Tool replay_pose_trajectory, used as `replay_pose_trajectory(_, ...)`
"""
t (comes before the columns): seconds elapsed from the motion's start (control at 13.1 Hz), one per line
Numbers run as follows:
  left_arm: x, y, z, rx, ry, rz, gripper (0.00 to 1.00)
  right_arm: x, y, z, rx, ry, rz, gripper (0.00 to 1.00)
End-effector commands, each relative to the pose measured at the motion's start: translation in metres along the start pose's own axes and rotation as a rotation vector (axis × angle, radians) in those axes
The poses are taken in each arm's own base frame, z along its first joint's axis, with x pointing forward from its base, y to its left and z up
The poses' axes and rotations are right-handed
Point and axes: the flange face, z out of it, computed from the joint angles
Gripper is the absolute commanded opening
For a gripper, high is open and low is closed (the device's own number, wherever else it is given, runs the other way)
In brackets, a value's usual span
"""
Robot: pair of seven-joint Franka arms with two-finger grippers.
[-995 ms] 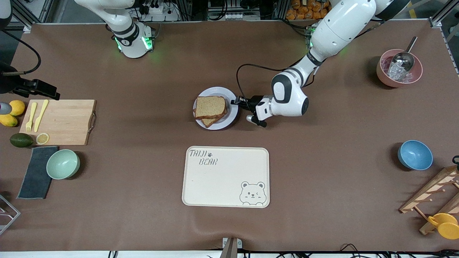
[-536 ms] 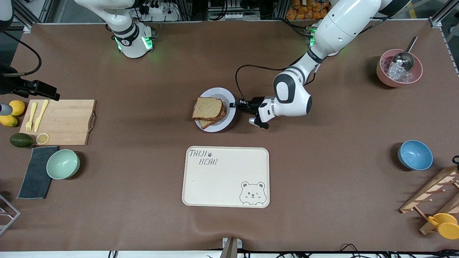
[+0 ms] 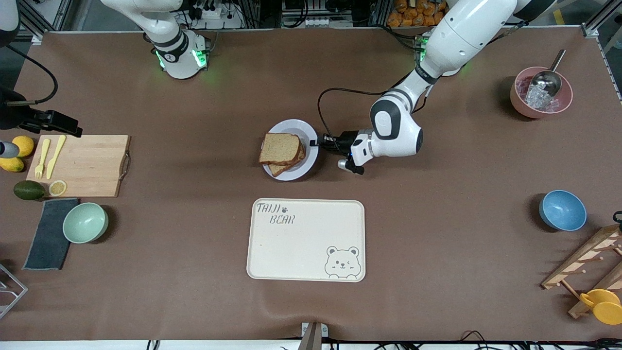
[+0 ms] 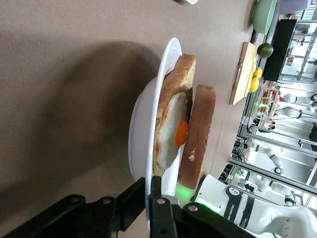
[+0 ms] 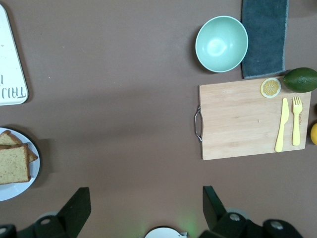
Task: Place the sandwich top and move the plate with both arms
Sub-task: 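Slide the plate with the left gripper onto the bear tray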
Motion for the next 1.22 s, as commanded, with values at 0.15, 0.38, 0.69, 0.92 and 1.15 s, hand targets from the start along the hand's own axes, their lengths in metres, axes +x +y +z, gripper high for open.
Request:
replay_pose_trajectory(0.15,0.007,0.022,-0.032,-0.096,0.053,-0.006,0.00,-0.001,0.000,0.001,-0.020,-0.007,0.013,1.00)
replay_pose_trajectory(0.38,0.022,0.024,-0.057,-0.147,0.100,-0.033,0.00,0.000,0.002,0.002,-0.032,-0.007,0.014,1.00)
replay_pose_trajectory(0.69,0.062,0.029,-0.087,-0.236,0.191,-0.074,0.00,0.002,0.000,0.005,-0.033,-0.012,0.011,1.00)
replay_pose_trajectory(0.92,0.096,-0.001,-0.111,-0.285,0.266,-0.064,0.00,0.004,0.001,0.006,-0.033,-0.010,0.013,1.00)
replay_pose_trajectory(1.15,0.109,-0.031,-0.116,-0.293,0.301,-0.019,0.00,0.005,0.000,0.008,-0.033,-0.013,0.012,1.00)
